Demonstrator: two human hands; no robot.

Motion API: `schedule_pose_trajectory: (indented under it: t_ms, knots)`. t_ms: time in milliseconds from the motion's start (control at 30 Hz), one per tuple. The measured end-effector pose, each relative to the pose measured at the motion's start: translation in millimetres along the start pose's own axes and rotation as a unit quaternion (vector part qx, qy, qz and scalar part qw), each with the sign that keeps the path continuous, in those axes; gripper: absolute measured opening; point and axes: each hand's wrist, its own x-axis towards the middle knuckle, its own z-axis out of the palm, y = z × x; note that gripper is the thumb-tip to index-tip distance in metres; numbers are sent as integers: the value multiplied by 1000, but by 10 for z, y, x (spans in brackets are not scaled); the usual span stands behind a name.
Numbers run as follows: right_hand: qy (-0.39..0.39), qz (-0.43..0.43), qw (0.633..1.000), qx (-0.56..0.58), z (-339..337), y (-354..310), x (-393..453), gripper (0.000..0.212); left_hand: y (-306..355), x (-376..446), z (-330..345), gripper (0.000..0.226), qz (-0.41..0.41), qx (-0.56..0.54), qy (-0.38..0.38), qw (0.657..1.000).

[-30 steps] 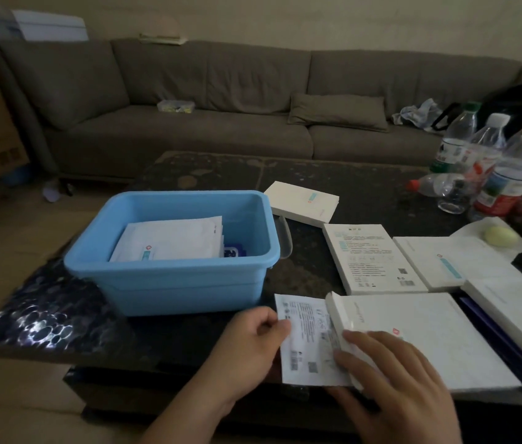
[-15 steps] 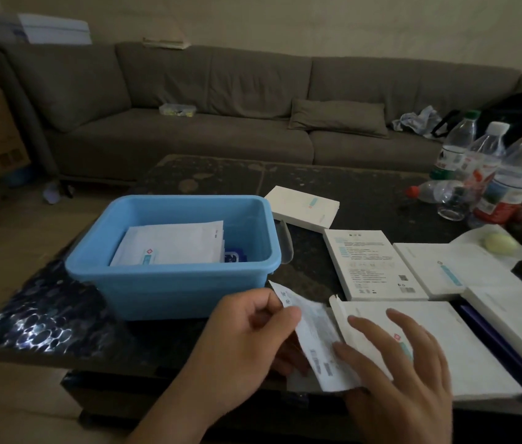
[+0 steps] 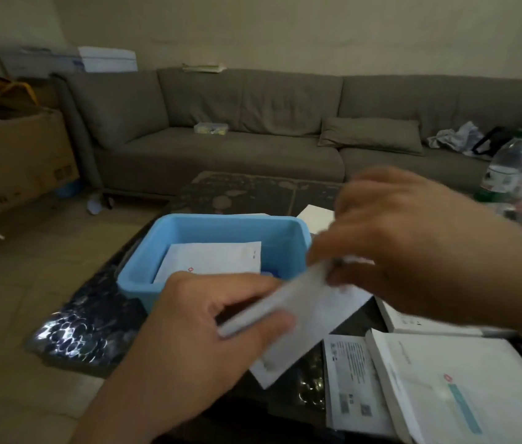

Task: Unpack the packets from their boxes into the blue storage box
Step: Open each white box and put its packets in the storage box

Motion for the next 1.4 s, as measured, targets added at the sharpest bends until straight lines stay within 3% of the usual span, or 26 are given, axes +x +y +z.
schedule_pose_trajectory:
  t_ms: [67, 133, 167, 233, 267, 333, 400, 467, 567, 633, 700, 767, 833, 900, 967, 1100, 1333, 1400]
  knots:
    - [79, 55, 995, 17, -46, 73, 235, 38, -57, 45, 44, 12, -96, -94, 119, 984]
    - [207, 199, 952, 109, -29, 48, 363, 64, -147, 107, 63, 16, -165, -210, 227, 937]
    - [245, 284, 904, 205, -25, -11, 412, 78, -170, 138, 59, 17, -181, -264, 258, 912]
    - [190, 411, 770, 449, 21, -136, 506, 94, -163, 174, 53, 16, -193, -336, 289, 876]
    - [124, 421, 698, 566, 65, -184, 554, 91, -149, 185, 60, 16, -199, -353, 296, 865]
    - [44, 393, 576, 715, 190, -229, 635, 60, -146, 192, 78, 16, -216, -375, 291, 853]
    - [58, 376, 515, 768, 315, -196, 719, 31, -192, 188, 37, 20, -237, -383, 263, 853]
    - [77, 369, 496, 782, 372, -104, 811, 25, -272, 170, -73, 30, -249, -362, 220, 871]
    - [76, 342, 508, 787, 408, 98, 975, 28, -338, 127, -272, 27, -236, -327, 167, 900]
    - [73, 324, 537, 775, 458, 232, 1113, 30, -371, 105, -382, 25, -231, -314, 169, 905]
    - [61, 308, 597, 738, 518, 345, 1256, 31, -431, 91, -473, 21, -229, -306, 223, 897]
    - [10, 269, 689, 673, 574, 413, 1391, 33, -512, 81, -553, 16, -222, -308, 312, 871]
    - [-98, 226, 761, 600, 640, 413, 1515, 29, -591, 74, -597, 14, -220, -313, 379, 843]
    - [-218, 192, 802, 522, 729, 337, 1632, 24, -644, 79, -600, 18, -230, -307, 398, 833]
    - [-281, 172, 815, 478, 874, 215, 1734, 21, -676, 90, -578, 19, -235, -298, 398, 835]
    - [-299, 173, 828, 441, 1174, 25, 1829, 21, -698, 116, -530, 20, -229, -258, 394, 852]
    - [-210, 143, 893, 371, 1355, -211, 1731, 48, -737, 129, -500, 19, -220, -230, 395, 862]
    - [-230, 143, 896, 351, 1389, -228, 1694, 53, -746, 127, -481, 21, -214, -225, 398, 863]
